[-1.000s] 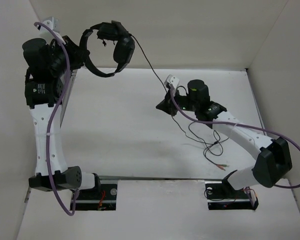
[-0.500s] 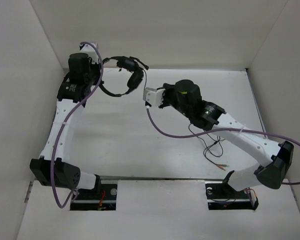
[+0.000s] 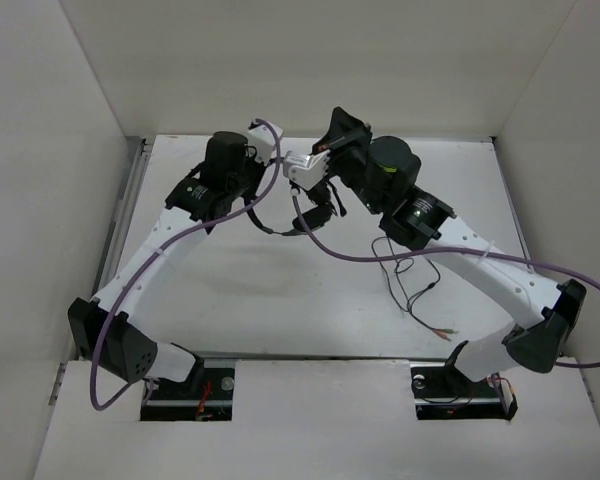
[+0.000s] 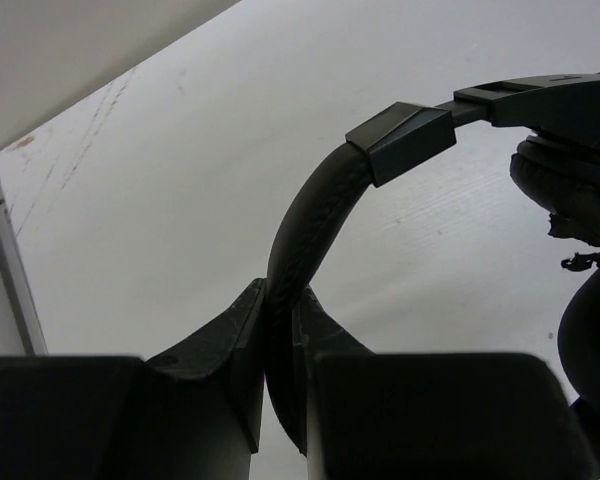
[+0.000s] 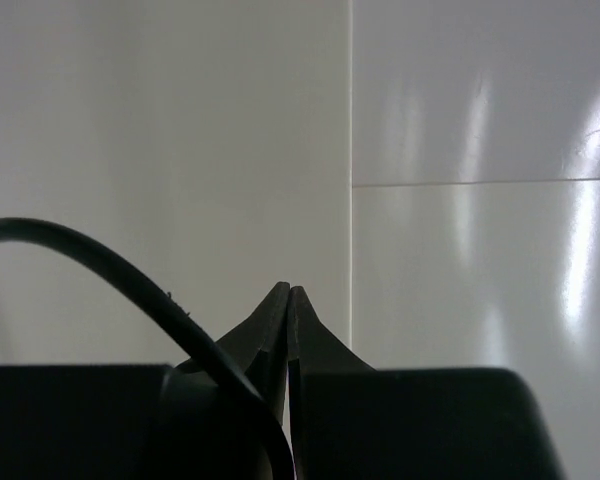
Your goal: Wrap the headphones
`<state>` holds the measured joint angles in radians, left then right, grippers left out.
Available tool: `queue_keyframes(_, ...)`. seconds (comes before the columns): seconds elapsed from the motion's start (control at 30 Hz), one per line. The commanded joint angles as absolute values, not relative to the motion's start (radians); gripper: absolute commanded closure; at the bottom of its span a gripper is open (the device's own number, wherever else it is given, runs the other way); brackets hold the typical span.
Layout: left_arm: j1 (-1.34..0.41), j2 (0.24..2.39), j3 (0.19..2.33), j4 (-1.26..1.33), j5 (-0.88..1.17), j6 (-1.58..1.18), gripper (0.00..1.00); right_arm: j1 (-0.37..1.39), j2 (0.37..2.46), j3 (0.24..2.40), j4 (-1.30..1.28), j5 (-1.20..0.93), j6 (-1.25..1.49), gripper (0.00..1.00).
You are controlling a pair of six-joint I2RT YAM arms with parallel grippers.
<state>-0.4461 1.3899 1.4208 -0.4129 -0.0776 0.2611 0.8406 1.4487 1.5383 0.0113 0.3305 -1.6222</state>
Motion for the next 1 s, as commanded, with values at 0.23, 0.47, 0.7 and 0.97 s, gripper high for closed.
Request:
queue_keyframes(0.23,-0.539,1.261,1.425,-0.311,0.05,0.284,1.0,0.714,1.453,1.526,0.009,0.219,-1.269,0.96)
queue_keyframes(0.47,-0.548,1.252,1.469,-0.328,0.182,0.21,1.0,0.648,1.465,1.614,-0.098,0.108,-1.007,0.96)
queue_keyframes(0.7,-0.567,1.281,1.508,-0.337,0.21,0.207,1.0,0.66,1.503,1.674,-0.161,0.072,-0.917,0.96)
queue_keyframes(0.97,-0.603,1.312,1.56,-0.342,0.21,0.222,1.0,0.677,1.531,1.643,-0.181,0.057,-0.876,0.96)
